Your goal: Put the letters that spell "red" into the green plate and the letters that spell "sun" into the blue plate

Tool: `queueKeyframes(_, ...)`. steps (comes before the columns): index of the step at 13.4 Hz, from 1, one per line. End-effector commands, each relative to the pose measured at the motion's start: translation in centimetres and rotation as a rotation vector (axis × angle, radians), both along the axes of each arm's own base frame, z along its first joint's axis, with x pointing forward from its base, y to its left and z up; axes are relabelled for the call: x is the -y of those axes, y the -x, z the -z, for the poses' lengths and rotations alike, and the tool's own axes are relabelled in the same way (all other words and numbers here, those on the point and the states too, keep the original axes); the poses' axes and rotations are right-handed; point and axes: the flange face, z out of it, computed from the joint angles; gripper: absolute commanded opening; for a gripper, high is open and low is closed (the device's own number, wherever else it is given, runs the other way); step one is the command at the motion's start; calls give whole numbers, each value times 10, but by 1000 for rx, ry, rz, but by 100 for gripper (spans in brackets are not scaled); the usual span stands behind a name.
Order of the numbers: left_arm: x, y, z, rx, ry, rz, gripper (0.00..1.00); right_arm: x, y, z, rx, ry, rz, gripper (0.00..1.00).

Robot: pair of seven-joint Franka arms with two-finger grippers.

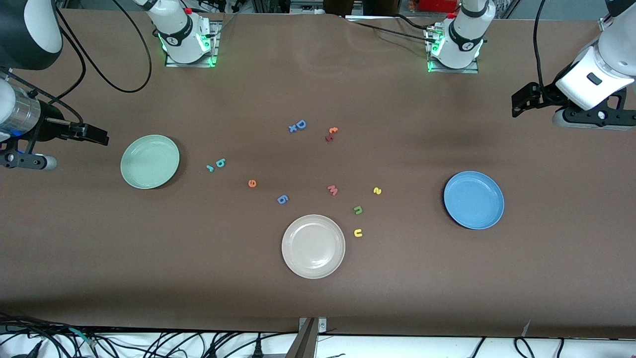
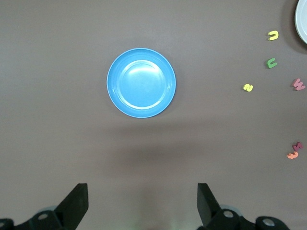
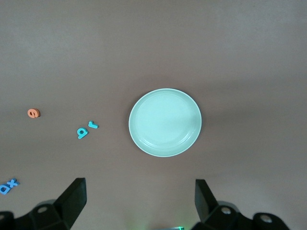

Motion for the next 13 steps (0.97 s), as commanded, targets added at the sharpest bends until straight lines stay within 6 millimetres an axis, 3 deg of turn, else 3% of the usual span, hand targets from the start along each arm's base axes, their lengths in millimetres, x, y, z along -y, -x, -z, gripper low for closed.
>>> queueKeyframes(1, 1, 5, -4, 5, -4, 18, 100, -3, 6, -5, -3, -22, -11, 100)
queueKeyframes(13, 1, 5, -4, 5, -3, 19, 100, -5, 10, -4, -28, -22, -13, 100)
